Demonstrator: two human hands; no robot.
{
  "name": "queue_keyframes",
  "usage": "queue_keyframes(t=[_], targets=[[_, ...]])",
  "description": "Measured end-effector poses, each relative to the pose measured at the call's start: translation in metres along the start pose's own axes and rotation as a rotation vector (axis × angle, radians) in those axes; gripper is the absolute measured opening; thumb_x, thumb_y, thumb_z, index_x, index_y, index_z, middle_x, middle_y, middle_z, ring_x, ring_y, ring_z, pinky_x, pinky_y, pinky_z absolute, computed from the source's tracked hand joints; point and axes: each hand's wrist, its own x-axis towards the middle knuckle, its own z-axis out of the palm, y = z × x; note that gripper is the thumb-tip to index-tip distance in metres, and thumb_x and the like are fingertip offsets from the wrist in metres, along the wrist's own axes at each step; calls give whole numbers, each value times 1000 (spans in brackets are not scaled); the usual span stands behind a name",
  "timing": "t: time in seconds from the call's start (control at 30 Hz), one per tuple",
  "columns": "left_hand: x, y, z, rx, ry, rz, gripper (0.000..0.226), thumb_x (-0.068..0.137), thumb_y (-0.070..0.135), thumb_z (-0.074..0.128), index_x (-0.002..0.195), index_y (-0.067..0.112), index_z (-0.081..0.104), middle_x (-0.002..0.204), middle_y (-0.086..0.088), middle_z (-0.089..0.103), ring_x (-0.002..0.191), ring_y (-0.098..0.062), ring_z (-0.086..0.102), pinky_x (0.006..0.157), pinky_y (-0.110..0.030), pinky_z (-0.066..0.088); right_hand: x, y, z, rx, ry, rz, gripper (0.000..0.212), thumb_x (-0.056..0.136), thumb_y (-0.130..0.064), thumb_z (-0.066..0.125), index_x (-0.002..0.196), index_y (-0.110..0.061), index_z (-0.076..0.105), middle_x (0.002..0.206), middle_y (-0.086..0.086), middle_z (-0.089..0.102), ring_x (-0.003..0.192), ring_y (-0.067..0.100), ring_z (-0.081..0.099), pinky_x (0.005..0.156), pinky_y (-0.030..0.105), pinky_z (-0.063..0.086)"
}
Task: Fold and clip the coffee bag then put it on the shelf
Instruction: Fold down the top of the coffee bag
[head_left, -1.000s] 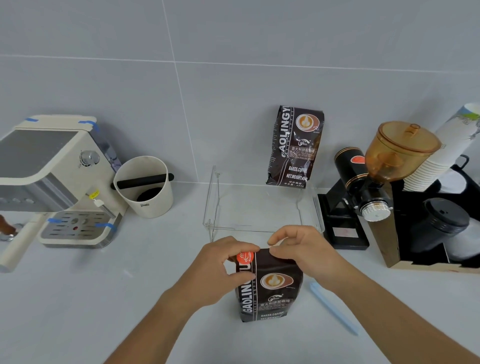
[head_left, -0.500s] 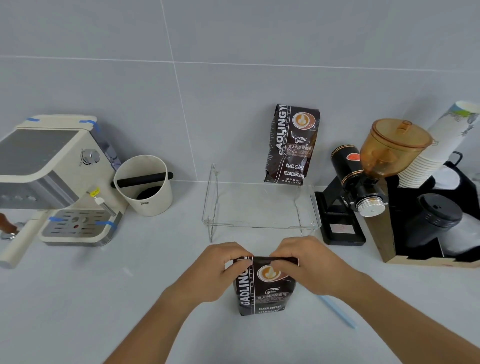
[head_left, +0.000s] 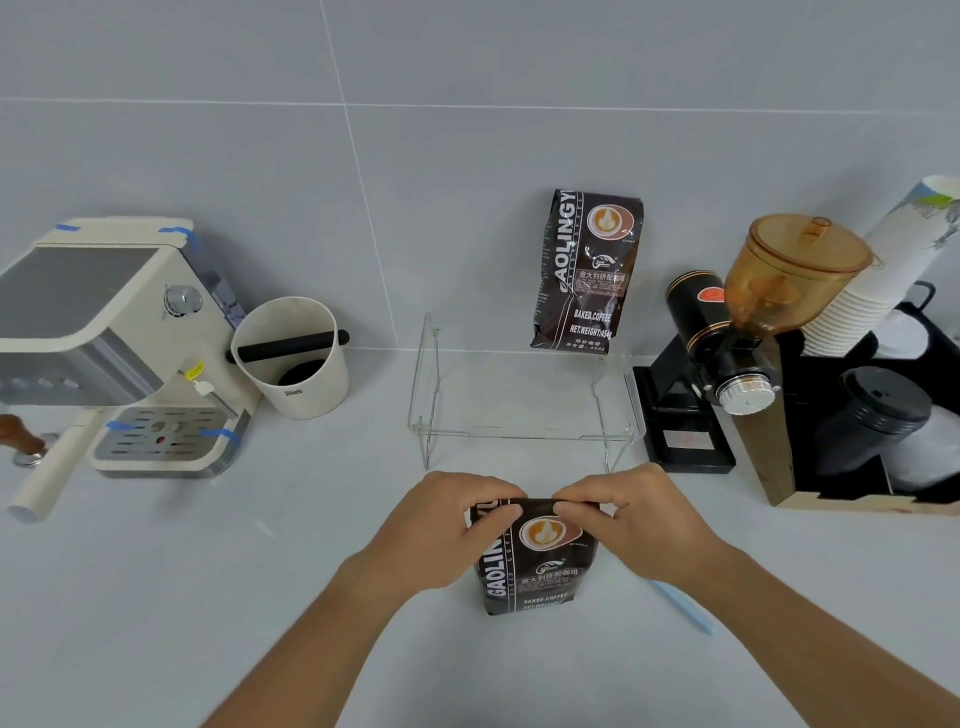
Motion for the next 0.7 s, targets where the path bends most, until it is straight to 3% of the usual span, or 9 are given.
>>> queue_keyframes(t=[0.17,0.33,0.47,0.53,0.7], targets=[[0,2,4,81,47,36,21,93,38,48,98,28,66,85,8,74,80,-12,65,70,-38,53,2,3,2,92,68,71,4,77,-17,78,78,-20,79,67,-25,72,69,4,70,62,22,55],[-2,0,4,27,93,17,12,91,28,59,96,27,70,82,15,74,80,-5,66,67,-26,53,0,4,-11,12,-120,-41,16,89,-17,65,101,-20,75,87,-29,68,86,1,69,72,19,56],[-5,-8,0,-138,130,-88,15,87,15,66,90,26,74,86,22,73,82,-1,67,58,-8,45,-2,11,-13,199,34,141,11,80,-13,75,83,-23,79,76,-16,77,77,4,73,76,33,60],[-11,-14,-3,-196,168,-113,23,85,10,68,88,32,73,89,22,73,82,0,68,63,-6,45,-2,13,-16,280,28,192,13,78,-13,77,81,-25,79,80,-9,79,79,7,74,80,34,60],[-17,-17,4,-239,223,-151,26,85,8,67,87,35,71,88,21,74,84,-3,69,75,-11,51,-6,12,-20,331,-36,199,21,79,-10,75,87,-30,77,90,-12,78,87,5,73,81,17,56]])
